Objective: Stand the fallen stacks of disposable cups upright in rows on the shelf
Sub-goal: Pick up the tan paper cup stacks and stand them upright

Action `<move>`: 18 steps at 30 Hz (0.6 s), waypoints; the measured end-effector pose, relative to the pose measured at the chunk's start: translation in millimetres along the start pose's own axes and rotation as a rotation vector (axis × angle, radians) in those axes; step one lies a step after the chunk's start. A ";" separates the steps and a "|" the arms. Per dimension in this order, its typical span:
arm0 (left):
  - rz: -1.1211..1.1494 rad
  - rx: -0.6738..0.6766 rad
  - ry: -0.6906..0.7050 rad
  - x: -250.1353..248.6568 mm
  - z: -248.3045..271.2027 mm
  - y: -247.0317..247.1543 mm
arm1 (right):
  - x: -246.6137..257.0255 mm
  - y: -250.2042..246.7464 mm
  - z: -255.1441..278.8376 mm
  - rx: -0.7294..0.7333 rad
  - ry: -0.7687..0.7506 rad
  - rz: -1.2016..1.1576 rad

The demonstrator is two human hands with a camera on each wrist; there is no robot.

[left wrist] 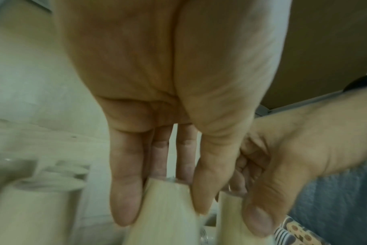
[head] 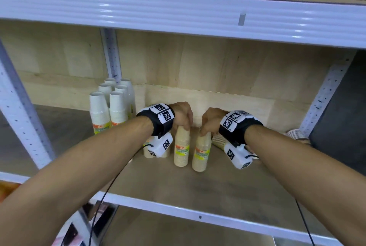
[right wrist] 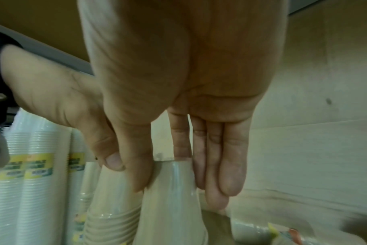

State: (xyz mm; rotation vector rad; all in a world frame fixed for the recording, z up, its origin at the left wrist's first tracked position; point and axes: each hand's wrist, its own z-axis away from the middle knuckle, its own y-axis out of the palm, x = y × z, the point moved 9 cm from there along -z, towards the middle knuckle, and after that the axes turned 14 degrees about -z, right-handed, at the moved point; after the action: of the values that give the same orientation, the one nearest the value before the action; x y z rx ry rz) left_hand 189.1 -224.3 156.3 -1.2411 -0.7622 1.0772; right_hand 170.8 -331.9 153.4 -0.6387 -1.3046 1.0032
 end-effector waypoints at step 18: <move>0.037 -0.009 -0.230 110.3 59.2 0.8 | 113.0 62.6 -10.9 0.151 -0.246 -0.026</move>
State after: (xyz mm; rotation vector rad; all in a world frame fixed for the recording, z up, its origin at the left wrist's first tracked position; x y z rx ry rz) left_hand 172.7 -100.2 156.8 -1.1544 -0.9227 1.2626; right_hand 162.3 -202.6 152.0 -0.3909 -1.4304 1.1747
